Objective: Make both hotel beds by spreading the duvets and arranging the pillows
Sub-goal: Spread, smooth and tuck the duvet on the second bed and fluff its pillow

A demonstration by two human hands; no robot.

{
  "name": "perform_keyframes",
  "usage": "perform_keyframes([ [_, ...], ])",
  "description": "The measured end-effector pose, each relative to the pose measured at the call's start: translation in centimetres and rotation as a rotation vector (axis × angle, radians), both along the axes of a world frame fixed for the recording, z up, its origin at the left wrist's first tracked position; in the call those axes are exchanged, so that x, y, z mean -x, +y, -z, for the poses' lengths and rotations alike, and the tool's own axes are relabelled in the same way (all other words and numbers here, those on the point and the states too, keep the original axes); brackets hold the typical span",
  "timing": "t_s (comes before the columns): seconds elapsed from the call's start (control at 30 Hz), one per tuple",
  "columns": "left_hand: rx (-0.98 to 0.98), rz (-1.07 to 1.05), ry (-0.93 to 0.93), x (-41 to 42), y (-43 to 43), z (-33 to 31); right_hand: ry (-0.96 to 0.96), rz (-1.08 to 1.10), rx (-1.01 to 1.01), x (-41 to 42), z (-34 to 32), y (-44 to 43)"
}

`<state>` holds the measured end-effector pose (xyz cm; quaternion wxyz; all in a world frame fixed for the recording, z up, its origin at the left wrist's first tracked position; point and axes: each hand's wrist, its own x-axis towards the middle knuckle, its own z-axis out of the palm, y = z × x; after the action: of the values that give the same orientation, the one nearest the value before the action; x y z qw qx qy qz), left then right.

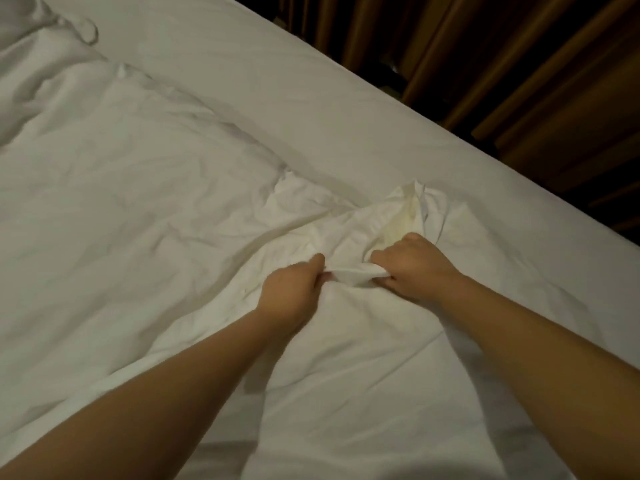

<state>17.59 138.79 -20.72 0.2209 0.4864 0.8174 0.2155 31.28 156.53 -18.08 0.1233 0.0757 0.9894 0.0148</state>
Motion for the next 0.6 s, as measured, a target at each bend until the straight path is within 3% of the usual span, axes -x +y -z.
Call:
perform_keyframes([
  [0.1,-0.015,-0.155,0.040,2.6,1.6,0.5,0.016,0.173,-0.124,1.6,0.8,0.6],
  [0.2,0.233,-0.163,-0.074,3.9,2.5,2.6,-0.022,0.289,-0.025,3.3,1.6,-0.2],
  [0.3,0.330,-0.206,-0.332,3.2,1.7,3.7,-0.143,0.168,-0.022,4.9,2.6,-2.0],
  [0.4,0.216,-0.115,-0.182,1.9,0.7,2.6,-0.196,0.055,-0.057,5.5,2.8,-3.1],
  [0.6,-0.001,0.115,-0.055,-0.9,-1.8,0.1,0.202,-0.099,-0.035,2.4,1.1,-3.1],
])
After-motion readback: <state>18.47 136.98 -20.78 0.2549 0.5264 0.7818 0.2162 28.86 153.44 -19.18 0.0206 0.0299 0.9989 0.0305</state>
